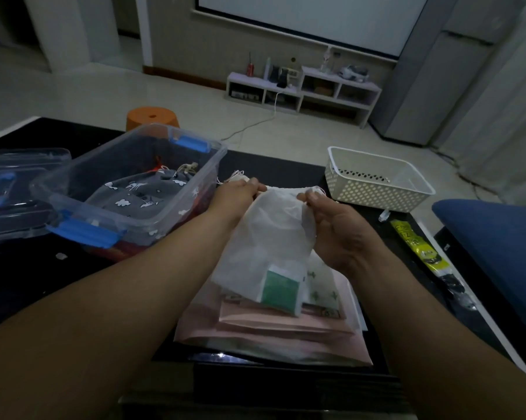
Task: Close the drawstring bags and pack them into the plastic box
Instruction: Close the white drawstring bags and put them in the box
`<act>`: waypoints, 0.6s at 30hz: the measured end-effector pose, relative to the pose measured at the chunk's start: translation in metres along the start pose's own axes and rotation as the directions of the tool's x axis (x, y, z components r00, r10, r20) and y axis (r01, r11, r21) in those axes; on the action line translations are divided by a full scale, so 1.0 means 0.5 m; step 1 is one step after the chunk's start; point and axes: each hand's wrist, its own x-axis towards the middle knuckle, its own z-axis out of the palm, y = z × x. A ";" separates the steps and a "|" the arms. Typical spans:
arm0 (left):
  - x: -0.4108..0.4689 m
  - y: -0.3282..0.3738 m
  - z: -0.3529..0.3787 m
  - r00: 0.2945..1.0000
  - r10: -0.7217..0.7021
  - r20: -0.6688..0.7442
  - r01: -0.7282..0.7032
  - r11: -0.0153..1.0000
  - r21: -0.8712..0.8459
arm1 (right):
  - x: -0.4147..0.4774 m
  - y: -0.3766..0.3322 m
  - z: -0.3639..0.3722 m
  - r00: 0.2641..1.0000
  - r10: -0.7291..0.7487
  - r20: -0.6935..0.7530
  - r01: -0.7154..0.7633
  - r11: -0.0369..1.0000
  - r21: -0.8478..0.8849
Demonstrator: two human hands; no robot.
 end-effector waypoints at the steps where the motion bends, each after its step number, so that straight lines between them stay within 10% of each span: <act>1: 0.005 -0.004 -0.002 1.000 -0.009 -0.003 0.009 0.999 0.031 | -0.002 -0.001 0.000 1.000 -0.009 0.006 0.009 1.000 0.010; 8: 0.024 -0.051 0.018 0.969 -0.233 -0.080 0.174 0.877 -0.448 | -0.021 -0.004 0.003 0.998 -0.046 0.031 0.049 0.991 -0.121; 18: -0.026 0.023 0.012 0.921 0.353 0.162 -0.374 0.920 0.122 | -0.033 -0.009 0.022 1.000 0.004 -0.015 -0.012 0.803 -0.596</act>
